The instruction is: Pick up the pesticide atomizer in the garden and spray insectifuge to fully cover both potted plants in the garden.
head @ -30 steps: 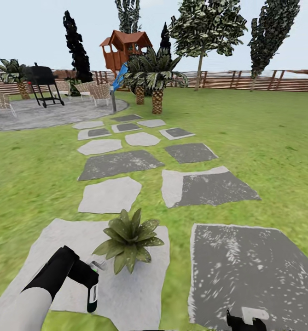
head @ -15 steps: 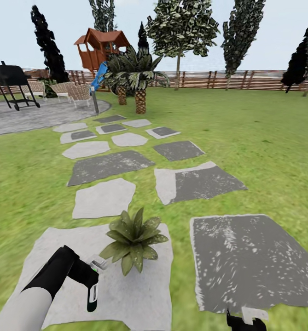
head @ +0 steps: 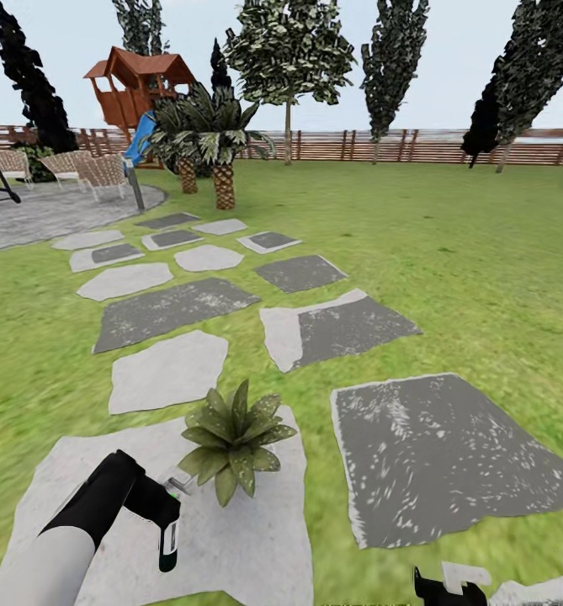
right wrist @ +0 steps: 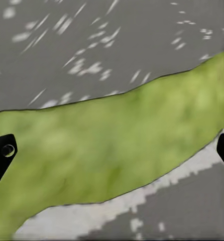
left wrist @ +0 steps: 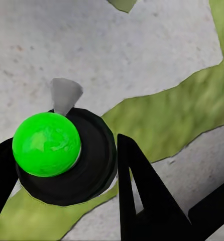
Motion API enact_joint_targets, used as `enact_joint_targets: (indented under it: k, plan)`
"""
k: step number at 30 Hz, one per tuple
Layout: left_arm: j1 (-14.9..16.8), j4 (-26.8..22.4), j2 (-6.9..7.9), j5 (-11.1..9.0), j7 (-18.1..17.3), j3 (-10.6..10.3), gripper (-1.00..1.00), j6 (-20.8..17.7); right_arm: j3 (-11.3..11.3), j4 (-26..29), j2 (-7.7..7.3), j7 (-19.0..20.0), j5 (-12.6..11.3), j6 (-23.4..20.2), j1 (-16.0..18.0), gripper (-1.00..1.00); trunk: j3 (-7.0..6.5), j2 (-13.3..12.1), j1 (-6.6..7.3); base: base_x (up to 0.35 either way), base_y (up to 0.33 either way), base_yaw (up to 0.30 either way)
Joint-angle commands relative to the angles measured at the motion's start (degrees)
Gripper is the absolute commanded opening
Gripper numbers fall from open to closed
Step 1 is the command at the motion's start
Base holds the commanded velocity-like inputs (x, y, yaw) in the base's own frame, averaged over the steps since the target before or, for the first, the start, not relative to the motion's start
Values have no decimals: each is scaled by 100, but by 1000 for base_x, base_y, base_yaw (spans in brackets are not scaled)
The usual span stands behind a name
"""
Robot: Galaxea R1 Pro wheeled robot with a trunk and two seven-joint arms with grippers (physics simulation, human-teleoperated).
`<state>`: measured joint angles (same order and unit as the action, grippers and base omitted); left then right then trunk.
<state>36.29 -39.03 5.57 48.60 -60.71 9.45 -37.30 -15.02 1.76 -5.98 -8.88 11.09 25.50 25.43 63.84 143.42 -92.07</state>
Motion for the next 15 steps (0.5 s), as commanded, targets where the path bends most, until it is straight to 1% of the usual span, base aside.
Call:
enact_joint_targets:
  k: [1,4,7,11,15]
  plan:
    - [1,-9,-3,35,-46,26,-100,-44,-36,-9,1,-26,60,16,5,100,5,2,1,0,1,-220]
    - [1,-8,-3,39,-46,23,-100,-56,-36,-9,1,-26,60,16,5,100,5,2,1,-23,6,-92]
    - [1,-2,-3,51,-38,16,-100,-72,-36,-9,1,-26,60,16,5,100,4,2,1,-177,155,-11]
    - [1,1,-3,41,-37,18,-100,-76,-36,-9,1,-26,60,16,3,100,4,2,1,-177,257,-27]
    - [1,1,-3,36,-39,22,-100,-76,-36,-9,1,-26,60,16,5,100,4,2,1,-25,326,-222]
